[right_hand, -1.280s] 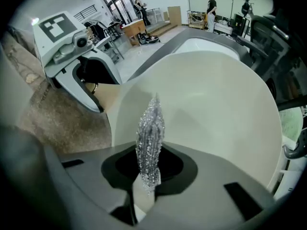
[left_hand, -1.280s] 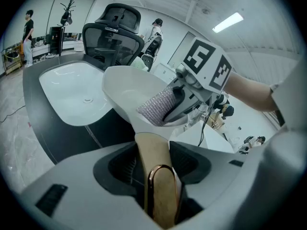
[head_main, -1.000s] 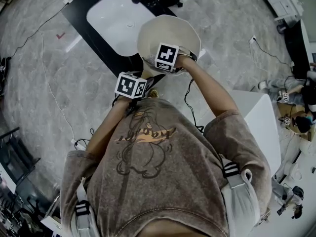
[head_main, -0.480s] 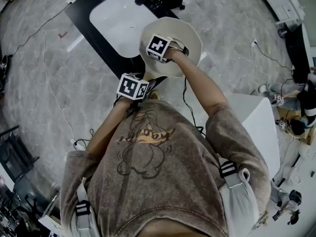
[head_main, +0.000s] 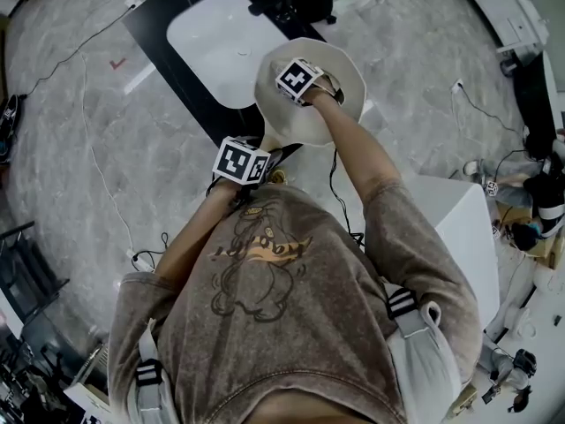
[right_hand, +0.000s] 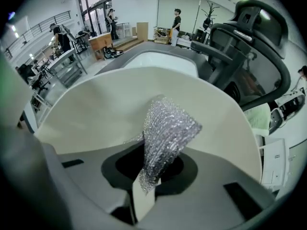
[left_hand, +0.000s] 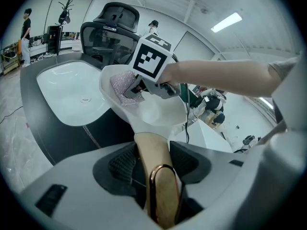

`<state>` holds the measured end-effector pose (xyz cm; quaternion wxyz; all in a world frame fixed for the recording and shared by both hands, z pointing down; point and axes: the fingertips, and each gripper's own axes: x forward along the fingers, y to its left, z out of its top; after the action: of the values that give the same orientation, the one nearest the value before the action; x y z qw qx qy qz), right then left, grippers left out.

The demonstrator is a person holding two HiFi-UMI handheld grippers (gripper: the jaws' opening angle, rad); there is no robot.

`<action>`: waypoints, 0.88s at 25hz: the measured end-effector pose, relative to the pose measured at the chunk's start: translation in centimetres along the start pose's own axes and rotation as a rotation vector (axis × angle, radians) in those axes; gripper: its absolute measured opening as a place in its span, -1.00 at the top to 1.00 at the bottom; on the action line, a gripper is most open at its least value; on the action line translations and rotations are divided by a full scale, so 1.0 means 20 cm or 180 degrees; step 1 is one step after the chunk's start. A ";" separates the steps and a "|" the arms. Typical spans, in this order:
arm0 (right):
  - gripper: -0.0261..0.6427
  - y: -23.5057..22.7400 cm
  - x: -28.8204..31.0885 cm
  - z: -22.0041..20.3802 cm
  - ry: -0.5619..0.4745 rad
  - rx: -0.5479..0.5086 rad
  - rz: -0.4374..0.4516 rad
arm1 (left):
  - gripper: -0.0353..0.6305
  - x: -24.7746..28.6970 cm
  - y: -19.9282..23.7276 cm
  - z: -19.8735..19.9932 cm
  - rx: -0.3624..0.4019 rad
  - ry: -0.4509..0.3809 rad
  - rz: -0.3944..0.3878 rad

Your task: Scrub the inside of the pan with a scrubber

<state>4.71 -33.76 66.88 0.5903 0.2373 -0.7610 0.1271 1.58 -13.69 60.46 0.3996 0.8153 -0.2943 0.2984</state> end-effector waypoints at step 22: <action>0.72 -0.36 -0.05 -0.46 0.0905 -0.0370 -0.0463 | 0.20 -0.01 0.01 0.01 -0.0072 -0.0015 -0.0058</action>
<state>16.38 -35.31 67.81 0.7124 0.2368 -0.6567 0.0721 1.37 -13.87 60.32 0.4108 0.8141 -0.2911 0.2894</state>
